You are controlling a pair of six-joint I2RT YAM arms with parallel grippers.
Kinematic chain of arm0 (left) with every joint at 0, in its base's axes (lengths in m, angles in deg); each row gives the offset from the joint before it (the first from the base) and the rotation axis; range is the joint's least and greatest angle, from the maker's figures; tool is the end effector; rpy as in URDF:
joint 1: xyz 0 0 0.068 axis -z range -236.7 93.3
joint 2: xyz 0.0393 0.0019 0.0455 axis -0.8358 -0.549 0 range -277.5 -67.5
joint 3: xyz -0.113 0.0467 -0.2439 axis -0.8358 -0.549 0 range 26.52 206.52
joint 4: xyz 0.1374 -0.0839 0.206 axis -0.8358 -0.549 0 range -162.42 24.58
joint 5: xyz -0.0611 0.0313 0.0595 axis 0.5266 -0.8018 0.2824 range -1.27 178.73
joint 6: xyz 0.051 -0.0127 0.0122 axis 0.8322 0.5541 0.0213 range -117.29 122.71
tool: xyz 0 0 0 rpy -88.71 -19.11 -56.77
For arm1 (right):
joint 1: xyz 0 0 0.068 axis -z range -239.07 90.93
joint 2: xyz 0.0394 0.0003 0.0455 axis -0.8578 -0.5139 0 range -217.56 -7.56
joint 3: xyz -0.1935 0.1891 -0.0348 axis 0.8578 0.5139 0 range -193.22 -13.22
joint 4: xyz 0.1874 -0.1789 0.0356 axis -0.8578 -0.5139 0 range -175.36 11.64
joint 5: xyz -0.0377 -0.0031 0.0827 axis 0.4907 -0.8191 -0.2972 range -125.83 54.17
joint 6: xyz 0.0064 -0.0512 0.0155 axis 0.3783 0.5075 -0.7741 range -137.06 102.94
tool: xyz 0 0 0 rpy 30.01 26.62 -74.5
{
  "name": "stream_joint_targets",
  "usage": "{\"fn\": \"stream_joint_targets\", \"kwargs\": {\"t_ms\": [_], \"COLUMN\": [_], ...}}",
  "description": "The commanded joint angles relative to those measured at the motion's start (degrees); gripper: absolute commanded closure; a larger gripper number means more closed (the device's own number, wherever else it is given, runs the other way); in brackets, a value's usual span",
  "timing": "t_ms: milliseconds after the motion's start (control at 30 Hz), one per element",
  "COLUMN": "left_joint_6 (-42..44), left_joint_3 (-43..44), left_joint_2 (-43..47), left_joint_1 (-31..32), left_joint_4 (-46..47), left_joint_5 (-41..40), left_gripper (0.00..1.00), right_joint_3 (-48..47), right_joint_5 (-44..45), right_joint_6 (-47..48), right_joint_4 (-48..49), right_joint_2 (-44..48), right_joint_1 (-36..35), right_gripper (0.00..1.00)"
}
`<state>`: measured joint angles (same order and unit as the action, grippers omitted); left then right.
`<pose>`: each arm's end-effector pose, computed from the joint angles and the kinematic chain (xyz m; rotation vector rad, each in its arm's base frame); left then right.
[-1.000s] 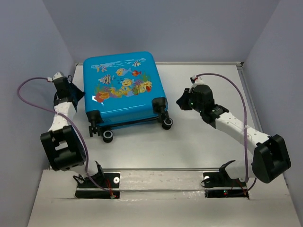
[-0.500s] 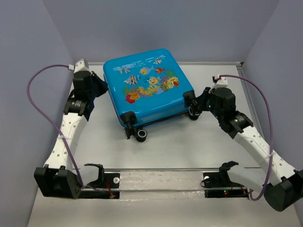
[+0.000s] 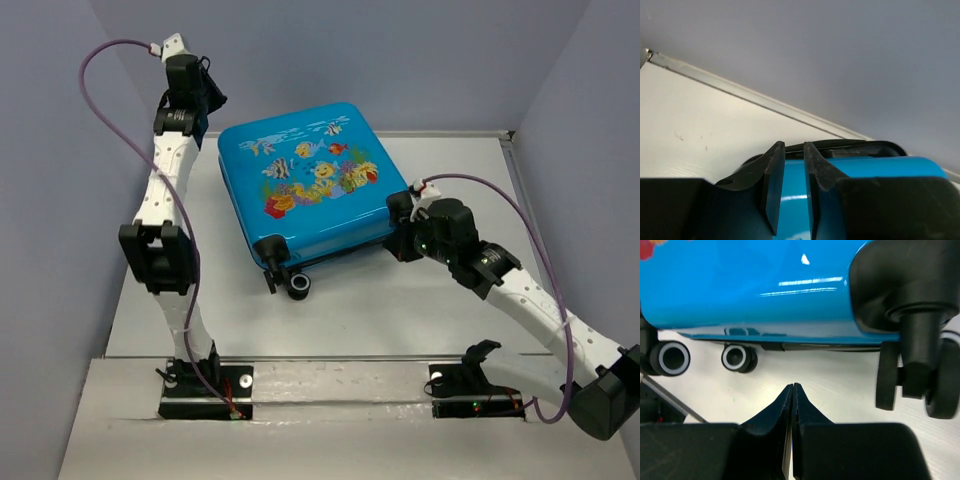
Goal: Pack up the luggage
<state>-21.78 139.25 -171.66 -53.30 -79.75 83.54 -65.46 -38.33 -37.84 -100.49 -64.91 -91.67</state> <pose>0.4263 -0.0221 0.4544 -0.3746 1.6369 -0.2918 0.1882 0.1222 0.3237 -0.2444 2.0898 0.6176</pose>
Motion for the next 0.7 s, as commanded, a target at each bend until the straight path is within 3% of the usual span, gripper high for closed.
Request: {"fn": "stream_joint_targets", "kwargs": {"t_ms": [0,100,167,467,667], "left_joint_6": [2.8,2.6,2.0,-1.5,-3.2], "left_joint_3": [13.8,21.6,22.1,28.7,28.8], "left_joint_2": [-12.2,-18.6,-20.5,-33.2,-39.8], "left_joint_1": [-3.3,-6.4,-7.4,-9.2,-9.1], "left_joint_4": [-7.6,-6.8,-3.9,9.3,18.8], "left_joint_5": [2.6,8.0,10.5,25.1,35.5], "left_gripper": [0.65,0.60,0.58,0.24,0.20], "right_joint_3": [1.6,1.4,0.3,-1.8,-3.3], "right_joint_5": [-1.3,2.1,5.6,10.0,12.2], "right_joint_6": [0.6,0.0,0.1,-0.1,-0.7], "right_joint_4": [-1.3,-0.5,-0.4,1.8,3.8], "right_joint_2": [-2.1,-5.7,-7.5,-16.8,-18.9], "right_joint_1": [-0.8,-0.8,-0.8,0.4,1.0], "right_gripper": [0.93,0.93,0.93,0.93,0.93]}}
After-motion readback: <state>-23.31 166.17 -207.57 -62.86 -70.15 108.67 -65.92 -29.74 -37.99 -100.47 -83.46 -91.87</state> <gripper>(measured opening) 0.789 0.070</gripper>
